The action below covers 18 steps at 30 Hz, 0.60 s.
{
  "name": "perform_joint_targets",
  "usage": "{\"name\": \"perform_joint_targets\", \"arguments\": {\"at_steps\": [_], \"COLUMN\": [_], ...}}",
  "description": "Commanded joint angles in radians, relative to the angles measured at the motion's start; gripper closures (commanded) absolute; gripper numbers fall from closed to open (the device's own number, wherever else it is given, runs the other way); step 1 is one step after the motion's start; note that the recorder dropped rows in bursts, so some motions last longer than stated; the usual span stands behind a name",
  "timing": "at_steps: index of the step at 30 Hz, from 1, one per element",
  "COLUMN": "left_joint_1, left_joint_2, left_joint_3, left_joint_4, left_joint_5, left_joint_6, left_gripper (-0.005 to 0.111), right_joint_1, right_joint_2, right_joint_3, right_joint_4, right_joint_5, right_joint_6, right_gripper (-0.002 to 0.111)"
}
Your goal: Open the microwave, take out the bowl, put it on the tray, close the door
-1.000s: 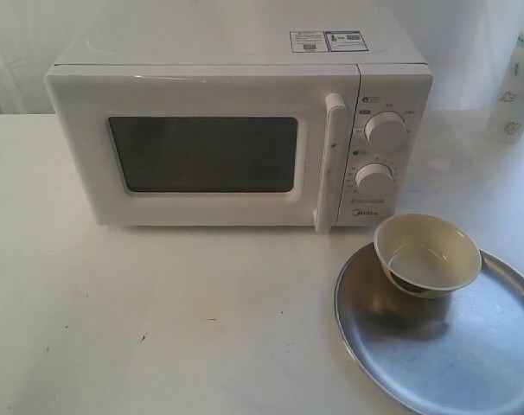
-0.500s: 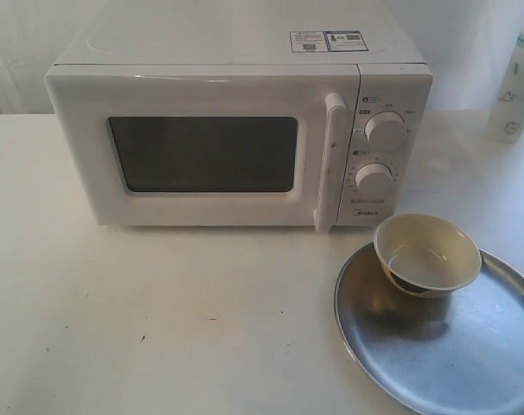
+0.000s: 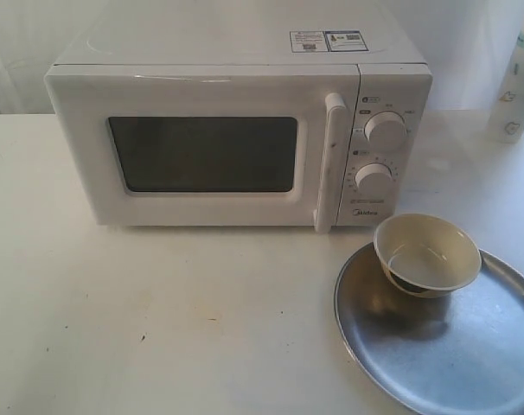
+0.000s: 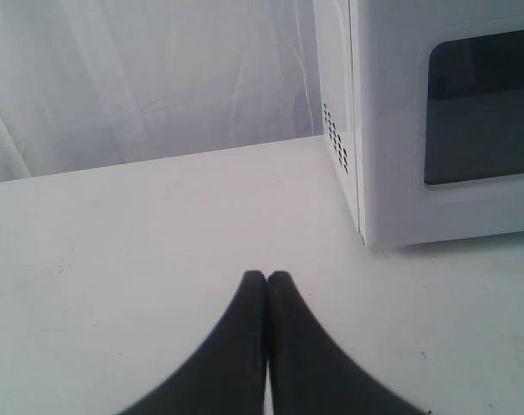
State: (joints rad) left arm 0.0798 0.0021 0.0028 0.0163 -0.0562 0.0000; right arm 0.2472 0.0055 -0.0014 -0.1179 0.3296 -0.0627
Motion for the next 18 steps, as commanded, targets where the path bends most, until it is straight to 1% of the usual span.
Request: {"name": "perform_joint_targets", "arguments": {"at_steps": [1,8,13,18], "left_joint_1": [-0.006,-0.006,-0.006,-0.006], "left_joint_2": [-0.002,-0.002,-0.002,-0.002], "left_joint_3": [-0.003,-0.003,-0.003,-0.003], "left_joint_4": [-0.008,-0.008,-0.008,-0.008], "left_joint_5": [-0.004,-0.004,-0.004,-0.004], "left_joint_6": [0.0,0.0,0.0,0.0], "left_gripper": [0.107,0.107,0.107,0.107], "right_joint_1": [-0.009,-0.043,-0.072,-0.087], "right_joint_2": [-0.006,-0.006,-0.006,-0.006], "right_joint_3": [0.001,0.001,0.001,0.001], "right_joint_4": [-0.01,-0.012,-0.014,-0.014], "right_joint_5": [-0.004,-0.004,-0.002,0.0], "right_joint_6": [-0.006,0.001,0.069,0.069], "right_gripper": [0.108,0.108,0.108,0.108]}}
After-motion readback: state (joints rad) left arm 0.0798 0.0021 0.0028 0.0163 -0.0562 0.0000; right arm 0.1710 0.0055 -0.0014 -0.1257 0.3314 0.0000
